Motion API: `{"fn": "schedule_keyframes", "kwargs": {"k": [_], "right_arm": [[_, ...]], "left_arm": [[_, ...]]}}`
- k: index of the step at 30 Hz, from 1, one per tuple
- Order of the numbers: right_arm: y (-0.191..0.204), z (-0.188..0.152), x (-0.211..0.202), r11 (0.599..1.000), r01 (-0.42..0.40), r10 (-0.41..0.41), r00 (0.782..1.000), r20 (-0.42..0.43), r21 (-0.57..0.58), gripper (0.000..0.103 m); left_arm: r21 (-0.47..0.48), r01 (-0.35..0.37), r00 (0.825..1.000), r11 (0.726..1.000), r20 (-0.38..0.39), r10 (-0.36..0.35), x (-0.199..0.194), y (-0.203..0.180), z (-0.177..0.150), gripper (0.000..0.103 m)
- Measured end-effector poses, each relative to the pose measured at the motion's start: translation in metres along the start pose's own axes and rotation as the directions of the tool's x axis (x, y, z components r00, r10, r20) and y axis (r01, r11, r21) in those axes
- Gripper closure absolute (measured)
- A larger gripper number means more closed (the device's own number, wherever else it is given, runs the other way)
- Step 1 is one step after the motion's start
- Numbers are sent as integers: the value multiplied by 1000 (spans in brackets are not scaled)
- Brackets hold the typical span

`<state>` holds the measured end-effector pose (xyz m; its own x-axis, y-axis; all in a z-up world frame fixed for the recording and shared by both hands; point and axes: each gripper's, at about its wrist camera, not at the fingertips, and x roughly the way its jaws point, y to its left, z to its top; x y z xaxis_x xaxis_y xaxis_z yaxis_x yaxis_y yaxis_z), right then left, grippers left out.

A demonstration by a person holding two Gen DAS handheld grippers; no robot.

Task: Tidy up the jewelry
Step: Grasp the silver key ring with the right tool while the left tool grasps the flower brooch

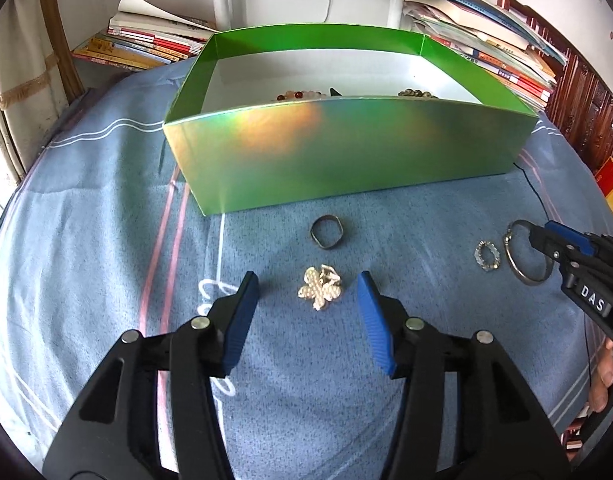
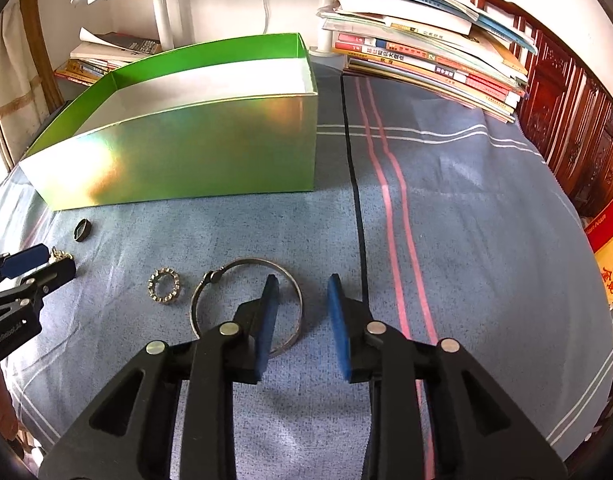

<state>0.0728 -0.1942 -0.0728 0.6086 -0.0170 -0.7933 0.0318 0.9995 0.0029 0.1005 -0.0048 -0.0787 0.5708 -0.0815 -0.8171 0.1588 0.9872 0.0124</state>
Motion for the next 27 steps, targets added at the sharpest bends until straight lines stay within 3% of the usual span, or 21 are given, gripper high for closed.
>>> {"fn": "schedule_keyframes", "kwargs": {"k": [3,6,7,11,14,16,18,23,25,27], "right_arm": [[1,0,0,1000,-3,3,1000,3,-7,76],[5,1,1,1000,-23,23,1000,0,-15,87],[8,1,1,999,-25,25,1000,0,-23,92],[15,1,1,999,-15,15,1000,3,-44,97],[16,2,2,999,-13,13,1000,-1,-38,97],[15,3,2,999,-12,12,1000,-4,-30,96],[14,3,2,1000,-9,9,1000,-4,-26,95],[13,3,2,1000,-12,12,1000,-4,-22,94],[14,3,2,999,-10,10,1000,1,-30,94],[14,3,2,999,-19,19,1000,1,-33,97]], "left_arm": [[0,0,1000,1000,4,0,-2,-3,-1,72],[-7,-6,1000,1000,6,6,-3,-2,-1,79],[-9,-4,1000,1000,6,4,-3,-2,-1,79],[-16,5,1000,1000,6,-5,-3,1,-2,79],[-17,2,1000,1000,5,-2,-3,2,-2,79],[-18,-7,1000,1000,4,7,-3,2,-2,70],[-16,-17,1000,1000,2,17,-2,2,-2,54],[-14,-14,1000,1000,0,14,-2,2,-1,54],[-12,-6,1000,1000,-1,6,-2,1,0,59],[-10,-4,1000,1000,3,4,-2,0,0,77]]}}
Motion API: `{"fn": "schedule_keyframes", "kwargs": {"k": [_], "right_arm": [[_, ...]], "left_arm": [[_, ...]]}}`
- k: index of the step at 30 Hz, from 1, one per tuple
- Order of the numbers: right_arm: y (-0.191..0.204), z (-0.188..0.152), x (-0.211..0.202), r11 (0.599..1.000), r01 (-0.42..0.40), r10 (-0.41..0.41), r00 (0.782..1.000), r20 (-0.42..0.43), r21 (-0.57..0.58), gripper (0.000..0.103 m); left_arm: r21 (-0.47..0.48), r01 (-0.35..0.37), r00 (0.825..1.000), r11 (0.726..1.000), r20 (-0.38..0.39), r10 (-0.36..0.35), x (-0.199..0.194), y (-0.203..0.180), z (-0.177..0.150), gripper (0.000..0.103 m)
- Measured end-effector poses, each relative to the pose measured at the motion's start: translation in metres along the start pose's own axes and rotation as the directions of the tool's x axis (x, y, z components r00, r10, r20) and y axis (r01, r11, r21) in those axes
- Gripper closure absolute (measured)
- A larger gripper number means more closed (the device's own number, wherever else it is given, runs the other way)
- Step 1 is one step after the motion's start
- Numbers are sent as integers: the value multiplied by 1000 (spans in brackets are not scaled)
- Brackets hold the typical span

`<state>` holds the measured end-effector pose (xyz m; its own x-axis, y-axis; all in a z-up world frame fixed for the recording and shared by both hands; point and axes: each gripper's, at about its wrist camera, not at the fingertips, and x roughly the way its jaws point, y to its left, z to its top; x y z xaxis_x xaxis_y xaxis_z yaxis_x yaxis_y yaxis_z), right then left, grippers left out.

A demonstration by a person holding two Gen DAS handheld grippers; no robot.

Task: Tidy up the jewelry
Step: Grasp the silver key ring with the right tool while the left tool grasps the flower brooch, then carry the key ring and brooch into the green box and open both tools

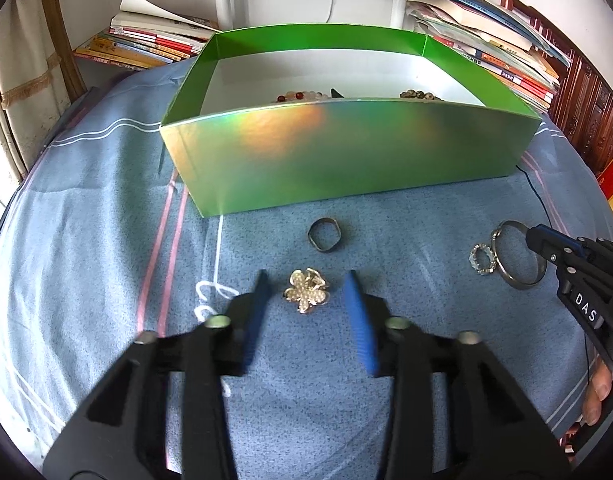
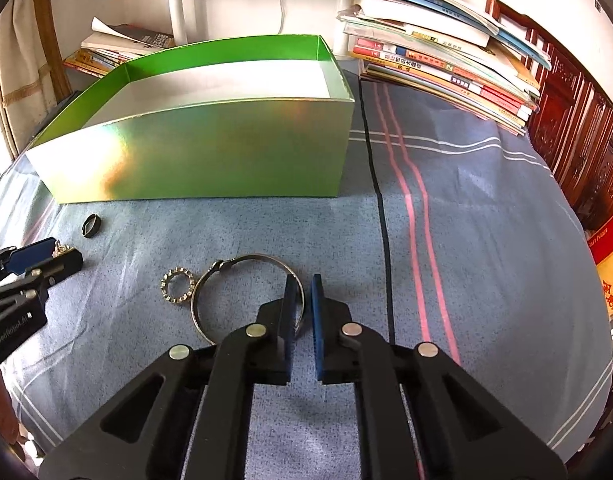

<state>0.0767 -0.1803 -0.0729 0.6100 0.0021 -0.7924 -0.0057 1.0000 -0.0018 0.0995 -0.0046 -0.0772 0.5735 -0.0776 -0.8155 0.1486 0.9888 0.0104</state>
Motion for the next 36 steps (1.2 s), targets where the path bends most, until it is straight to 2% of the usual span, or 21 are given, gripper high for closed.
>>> {"fn": "schedule_keyframes", "kwargs": {"k": [1,8,16,22,27,30,36], "right_arm": [[0,0,0,1000,-2,2,1000,0,-1,97],[-5,2,-2,999,-36,36,999,-14,24,99],[-7,10,-19,999,-50,49,998,27,22,99],[-6,39,-52,995,-102,100,988,120,15,98],[0,87,-72,992,-124,122,963,241,-6,98],[7,116,-53,992,-128,126,965,231,-8,98],[8,141,13,996,-80,75,990,117,38,98]], "left_arm": [[1,3,1000,1000,1,-3,0,0,0,80],[-1,11,1000,1000,10,-11,-4,0,0,80],[-12,7,998,1000,58,-7,-27,7,9,80],[-25,29,993,999,111,-26,-48,18,27,80],[-4,30,980,1000,195,-29,-71,22,61,80],[0,27,979,1000,203,-27,-63,24,92,80],[-15,58,993,998,100,-56,-1,26,132,80]]}}
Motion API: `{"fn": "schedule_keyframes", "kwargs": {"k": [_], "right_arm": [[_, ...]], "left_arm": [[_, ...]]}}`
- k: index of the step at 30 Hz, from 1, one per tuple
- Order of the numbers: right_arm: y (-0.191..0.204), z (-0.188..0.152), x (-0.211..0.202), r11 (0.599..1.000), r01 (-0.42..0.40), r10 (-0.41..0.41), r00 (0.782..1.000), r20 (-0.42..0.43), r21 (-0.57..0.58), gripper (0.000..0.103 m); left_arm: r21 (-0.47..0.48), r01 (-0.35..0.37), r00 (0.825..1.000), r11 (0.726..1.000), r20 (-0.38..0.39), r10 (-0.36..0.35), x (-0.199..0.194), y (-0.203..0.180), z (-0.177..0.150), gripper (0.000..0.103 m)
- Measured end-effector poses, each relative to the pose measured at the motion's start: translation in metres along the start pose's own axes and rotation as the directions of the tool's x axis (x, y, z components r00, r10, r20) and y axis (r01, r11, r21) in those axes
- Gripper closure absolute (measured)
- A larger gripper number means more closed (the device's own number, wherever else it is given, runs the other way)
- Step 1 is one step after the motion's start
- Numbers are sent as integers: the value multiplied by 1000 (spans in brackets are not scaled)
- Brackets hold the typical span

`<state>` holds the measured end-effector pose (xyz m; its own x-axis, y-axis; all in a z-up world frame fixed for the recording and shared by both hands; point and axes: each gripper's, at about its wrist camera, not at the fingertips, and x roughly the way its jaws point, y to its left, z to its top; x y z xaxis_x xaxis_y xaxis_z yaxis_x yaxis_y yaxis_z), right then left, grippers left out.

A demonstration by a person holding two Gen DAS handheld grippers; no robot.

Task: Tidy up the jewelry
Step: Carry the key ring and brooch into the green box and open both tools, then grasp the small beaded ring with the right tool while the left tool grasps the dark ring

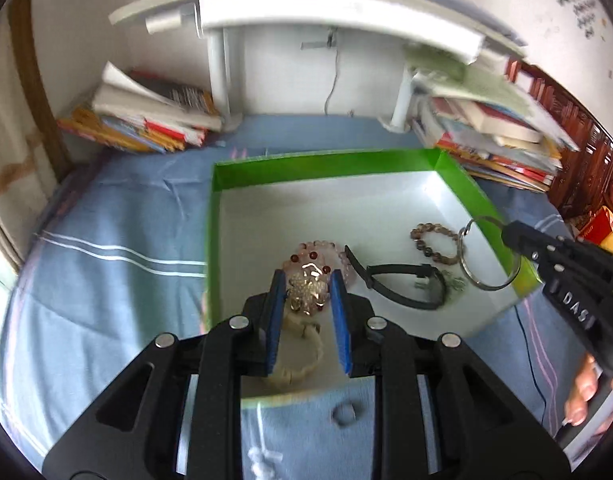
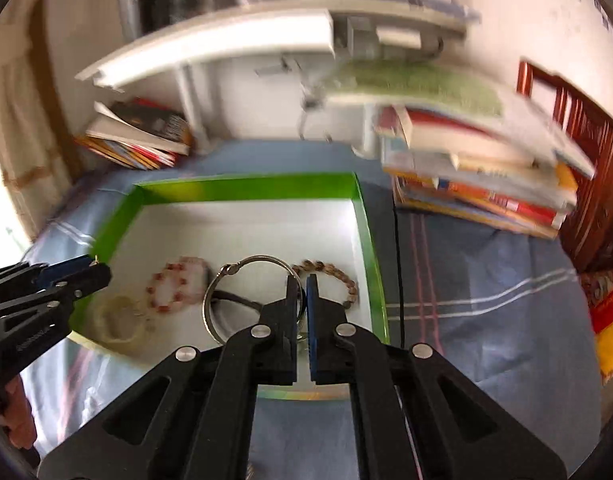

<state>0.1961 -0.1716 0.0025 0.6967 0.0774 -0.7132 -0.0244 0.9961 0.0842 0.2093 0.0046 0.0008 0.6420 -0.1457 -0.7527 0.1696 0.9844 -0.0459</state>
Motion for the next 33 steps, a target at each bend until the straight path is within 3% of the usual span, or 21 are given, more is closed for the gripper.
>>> {"fn": "schedule_keyframes", "kwargs": {"k": [5,6,7,8,9,13,16,18,22,27,32,33], "right_arm": [[2,-3,11,1000,-23,22,1000,-13,-5,96],[2,-5,6,1000,-17,17,1000,-8,-7,88],[2,-8,-3,1000,-22,22,1000,8,-12,73],[2,-12,-13,1000,-27,27,999,24,-12,66],[2,-17,-25,999,-35,35,999,40,-14,63],[-1,-43,-59,995,-100,101,994,32,-22,63],[-3,-72,-65,985,-172,171,984,-47,-20,63],[-2,-89,-59,984,-175,172,980,-96,-20,63],[12,-113,-46,981,-184,172,971,-165,-65,63],[33,-122,-35,978,-171,147,971,-187,-119,63],[39,-127,-26,981,-127,98,976,-194,-146,63],[39,-128,-26,982,-107,78,980,-185,-154,69]], "left_arm": [[0,-8,998,1000,-61,8,35,-3,1,81],[-7,-11,998,1000,-67,10,37,-3,1,71],[-10,-11,998,1000,-66,10,36,-3,0,65],[-10,-13,998,1000,-57,12,32,-2,-2,56],[-2,-27,999,1000,-33,27,23,-1,-4,54],[-6,-47,999,999,18,47,-15,3,-23,50],[-48,-103,994,994,27,104,-44,10,-47,50],[-53,-62,997,997,42,65,-56,10,-66,47],[10,-52,998,999,-30,52,-42,-4,-92,44],[4,-43,991,999,-128,43,-10,-10,-104,43],[17,-32,990,999,-135,34,-3,-16,-107,38],[22,-29,990,999,-135,32,-1,-18,-107,38]]}}
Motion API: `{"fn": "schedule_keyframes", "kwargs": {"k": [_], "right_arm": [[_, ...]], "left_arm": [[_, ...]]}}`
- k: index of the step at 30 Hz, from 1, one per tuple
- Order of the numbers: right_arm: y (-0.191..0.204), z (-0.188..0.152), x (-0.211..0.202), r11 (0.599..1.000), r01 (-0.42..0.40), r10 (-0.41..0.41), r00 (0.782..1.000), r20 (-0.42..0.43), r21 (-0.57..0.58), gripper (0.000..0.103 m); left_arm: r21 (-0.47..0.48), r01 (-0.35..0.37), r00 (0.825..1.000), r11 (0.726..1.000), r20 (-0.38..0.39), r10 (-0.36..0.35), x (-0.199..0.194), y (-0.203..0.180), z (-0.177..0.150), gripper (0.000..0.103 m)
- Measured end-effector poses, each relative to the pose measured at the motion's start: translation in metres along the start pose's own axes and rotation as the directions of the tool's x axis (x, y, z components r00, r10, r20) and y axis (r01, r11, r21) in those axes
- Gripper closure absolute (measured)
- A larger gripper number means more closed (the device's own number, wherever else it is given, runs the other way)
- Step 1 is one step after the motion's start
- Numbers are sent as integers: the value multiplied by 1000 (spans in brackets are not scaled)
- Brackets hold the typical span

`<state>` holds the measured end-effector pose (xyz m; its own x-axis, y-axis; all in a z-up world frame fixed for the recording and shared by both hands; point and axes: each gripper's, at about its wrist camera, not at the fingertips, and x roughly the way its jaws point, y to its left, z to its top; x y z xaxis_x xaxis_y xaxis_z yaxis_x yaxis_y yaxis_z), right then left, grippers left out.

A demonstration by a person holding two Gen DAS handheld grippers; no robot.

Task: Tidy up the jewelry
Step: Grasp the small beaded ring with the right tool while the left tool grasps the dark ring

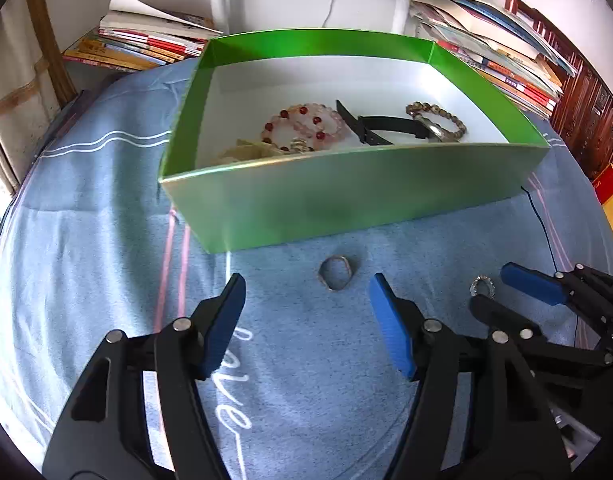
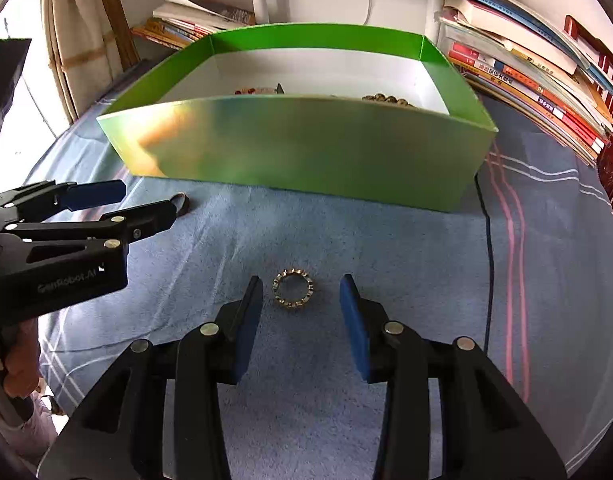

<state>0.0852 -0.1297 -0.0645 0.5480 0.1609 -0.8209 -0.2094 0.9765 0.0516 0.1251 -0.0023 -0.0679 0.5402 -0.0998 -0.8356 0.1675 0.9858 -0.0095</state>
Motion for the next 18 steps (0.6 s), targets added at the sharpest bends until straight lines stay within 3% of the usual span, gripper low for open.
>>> {"fn": "schedule_keyframes", "kwargs": {"k": [1,2,18], "right_arm": [[-1,0,0,1000,20,-20,1000,4,-3,78],[-3,1,1,999,36,-36,999,7,5,80],[-26,1,-1,995,62,-63,998,10,73,80]], "left_arm": [[3,3,1000,1000,0,-3,1,-1,0,38],[5,4,1000,1000,-1,-4,3,-2,1,38],[29,-11,1000,1000,-19,12,24,-18,8,38]]}}
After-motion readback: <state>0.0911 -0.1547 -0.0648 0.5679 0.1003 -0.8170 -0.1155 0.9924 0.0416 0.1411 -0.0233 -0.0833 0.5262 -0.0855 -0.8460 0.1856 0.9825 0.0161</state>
